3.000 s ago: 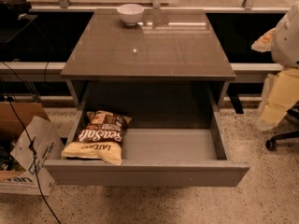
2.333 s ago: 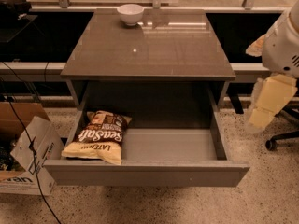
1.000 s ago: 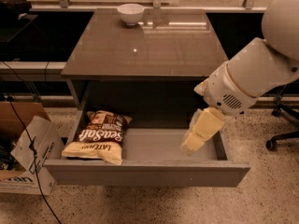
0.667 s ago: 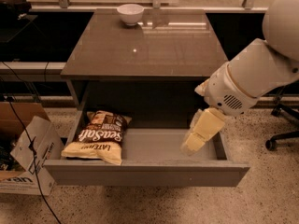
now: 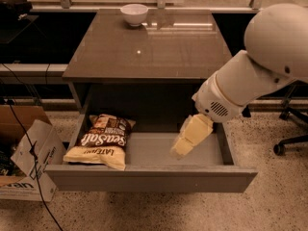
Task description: Pick brown chip bag from top drawer and place on counter
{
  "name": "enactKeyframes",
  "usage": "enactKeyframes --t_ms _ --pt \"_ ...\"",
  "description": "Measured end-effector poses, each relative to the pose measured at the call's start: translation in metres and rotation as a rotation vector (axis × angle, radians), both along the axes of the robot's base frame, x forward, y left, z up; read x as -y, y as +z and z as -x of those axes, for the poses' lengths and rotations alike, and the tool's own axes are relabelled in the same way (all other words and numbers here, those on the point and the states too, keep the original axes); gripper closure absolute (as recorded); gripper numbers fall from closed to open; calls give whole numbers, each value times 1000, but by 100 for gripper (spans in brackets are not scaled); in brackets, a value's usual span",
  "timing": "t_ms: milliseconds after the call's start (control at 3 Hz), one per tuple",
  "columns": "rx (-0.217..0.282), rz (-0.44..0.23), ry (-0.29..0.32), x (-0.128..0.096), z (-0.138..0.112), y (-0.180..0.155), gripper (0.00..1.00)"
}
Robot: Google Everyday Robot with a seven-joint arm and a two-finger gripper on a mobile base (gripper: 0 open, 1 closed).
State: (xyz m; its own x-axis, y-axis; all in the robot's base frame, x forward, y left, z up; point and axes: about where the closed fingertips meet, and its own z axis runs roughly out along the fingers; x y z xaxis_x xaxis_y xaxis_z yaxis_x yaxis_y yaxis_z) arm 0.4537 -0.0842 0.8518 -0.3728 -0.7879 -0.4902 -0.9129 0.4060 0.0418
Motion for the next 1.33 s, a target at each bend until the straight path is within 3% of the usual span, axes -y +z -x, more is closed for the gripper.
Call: enactKeyframes --t_ms 1000,1333 --pt "-128 -227 -139 -55 -34 -89 0" --pt "-130 -228 -140 -55 -34 -90 0"
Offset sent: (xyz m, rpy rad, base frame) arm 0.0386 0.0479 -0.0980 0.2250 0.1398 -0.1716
